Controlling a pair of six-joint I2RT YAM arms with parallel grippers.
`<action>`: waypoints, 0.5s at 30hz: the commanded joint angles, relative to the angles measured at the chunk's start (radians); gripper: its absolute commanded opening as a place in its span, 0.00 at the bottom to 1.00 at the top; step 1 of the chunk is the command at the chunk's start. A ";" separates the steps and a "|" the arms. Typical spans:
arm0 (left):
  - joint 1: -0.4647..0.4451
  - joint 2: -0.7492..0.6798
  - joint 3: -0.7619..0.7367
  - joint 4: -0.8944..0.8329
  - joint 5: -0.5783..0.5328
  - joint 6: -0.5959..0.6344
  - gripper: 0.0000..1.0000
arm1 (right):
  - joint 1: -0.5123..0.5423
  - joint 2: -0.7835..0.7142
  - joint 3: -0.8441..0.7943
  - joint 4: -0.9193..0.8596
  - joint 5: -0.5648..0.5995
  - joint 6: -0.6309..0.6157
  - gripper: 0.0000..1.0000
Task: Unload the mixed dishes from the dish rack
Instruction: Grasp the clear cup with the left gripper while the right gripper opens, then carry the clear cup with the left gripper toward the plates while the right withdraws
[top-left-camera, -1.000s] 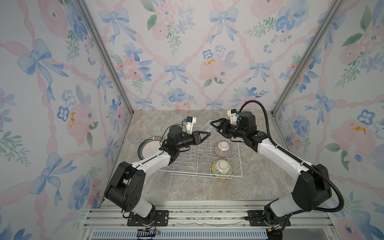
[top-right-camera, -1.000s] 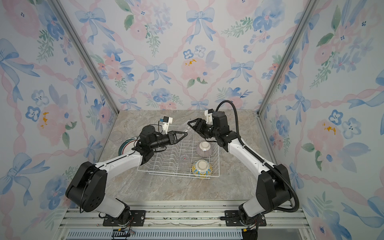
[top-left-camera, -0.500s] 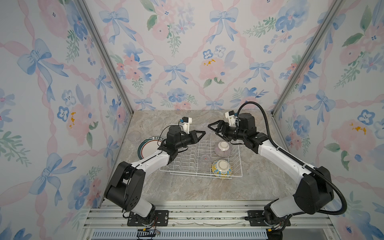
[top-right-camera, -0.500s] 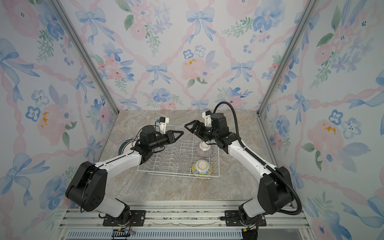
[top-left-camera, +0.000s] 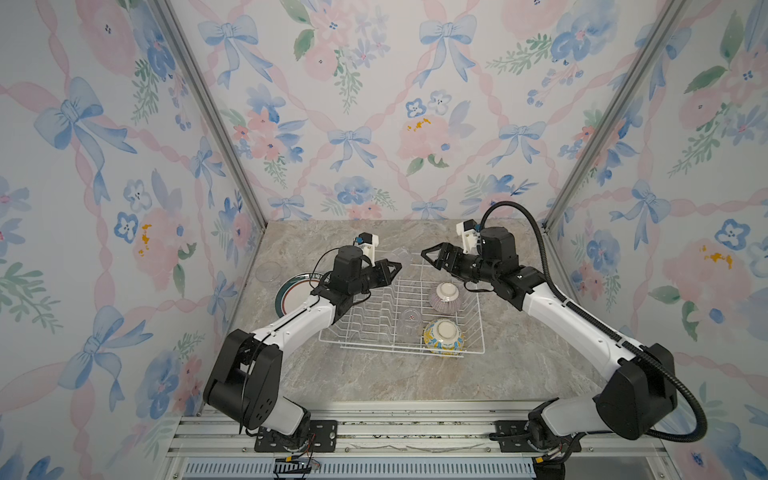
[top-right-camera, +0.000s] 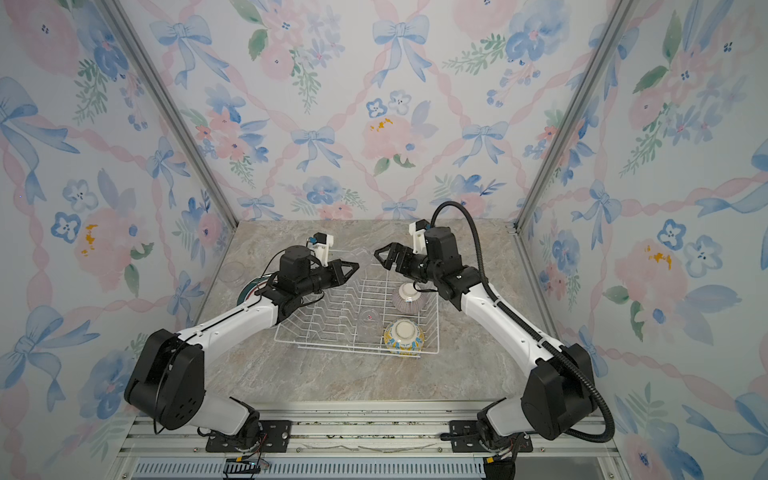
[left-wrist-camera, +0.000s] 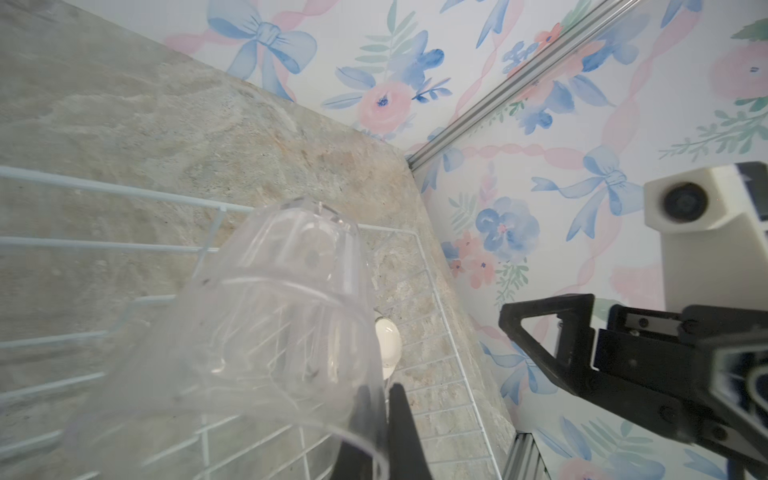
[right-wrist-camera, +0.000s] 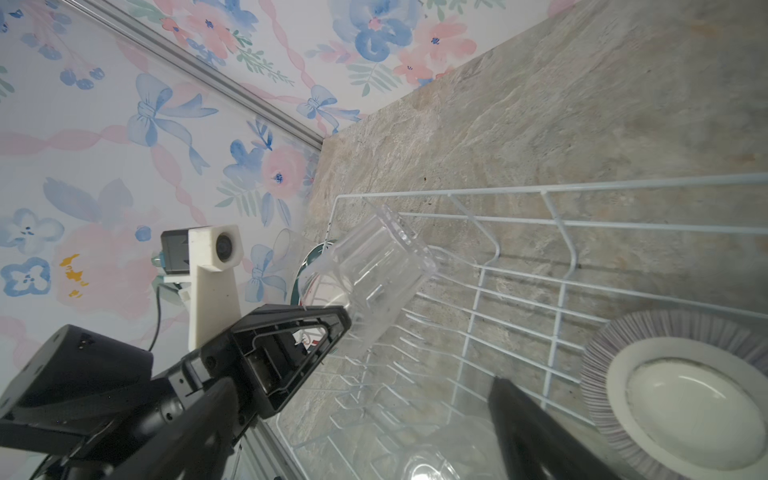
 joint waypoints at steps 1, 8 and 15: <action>0.008 -0.064 0.085 -0.200 -0.130 0.121 0.00 | 0.012 -0.040 -0.003 -0.071 0.116 -0.095 0.97; 0.048 -0.147 0.103 -0.440 -0.339 0.104 0.00 | 0.010 -0.039 -0.017 -0.059 0.186 -0.173 0.97; 0.198 -0.304 -0.011 -0.541 -0.378 0.020 0.00 | 0.010 -0.033 -0.071 -0.038 0.180 -0.202 0.97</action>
